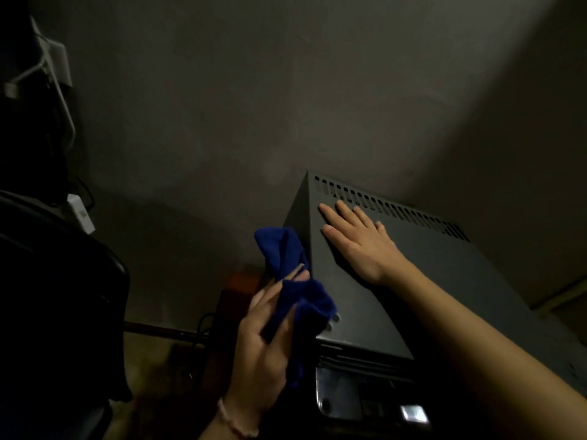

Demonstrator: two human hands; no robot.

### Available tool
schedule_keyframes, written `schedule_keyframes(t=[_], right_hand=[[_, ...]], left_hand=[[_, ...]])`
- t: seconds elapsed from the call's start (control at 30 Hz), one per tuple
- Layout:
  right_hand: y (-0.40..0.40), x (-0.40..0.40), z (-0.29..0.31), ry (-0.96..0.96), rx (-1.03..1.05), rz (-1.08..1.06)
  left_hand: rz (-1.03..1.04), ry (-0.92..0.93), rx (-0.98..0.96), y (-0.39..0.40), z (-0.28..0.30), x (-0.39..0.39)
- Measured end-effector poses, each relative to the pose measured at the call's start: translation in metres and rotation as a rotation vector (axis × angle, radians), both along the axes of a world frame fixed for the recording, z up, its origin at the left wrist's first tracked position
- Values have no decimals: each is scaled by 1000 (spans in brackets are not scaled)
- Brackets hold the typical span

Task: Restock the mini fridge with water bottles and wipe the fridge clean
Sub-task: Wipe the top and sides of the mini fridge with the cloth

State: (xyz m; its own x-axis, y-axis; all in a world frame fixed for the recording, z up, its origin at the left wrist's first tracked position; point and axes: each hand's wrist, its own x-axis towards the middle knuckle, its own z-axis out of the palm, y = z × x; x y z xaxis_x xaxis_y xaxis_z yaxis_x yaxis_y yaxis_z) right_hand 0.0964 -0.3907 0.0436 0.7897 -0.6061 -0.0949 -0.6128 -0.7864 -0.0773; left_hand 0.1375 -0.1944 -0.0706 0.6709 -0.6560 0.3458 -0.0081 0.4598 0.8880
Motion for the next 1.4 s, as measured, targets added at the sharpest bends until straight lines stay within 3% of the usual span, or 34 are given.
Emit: schedule_keyframes(t=[0.1,0.2,0.3,0.47,0.87,1.1,1.4], right_hand=[[-1,0,0,1,0,2],[-2,0,-1,0,8,3],[-3,0,-1,-9,20,13],[-4,-1,-2,-13,4,25],[-5,-2,-3,-29,21,21],[-5,-1,-1,-33,20,20],[1,-2,-1,-23,2,4]], left_hand=[[29,87,24,10,12,-8],[-3,-84,-40,3,25,2],[-9,-11,-75,-36,19,30],[-47,184,37,-109,26,81],[-43,303,231,-210,16,158],[-21,358,261,-154,-11,112],[-79,138,98,14,3,-4]])
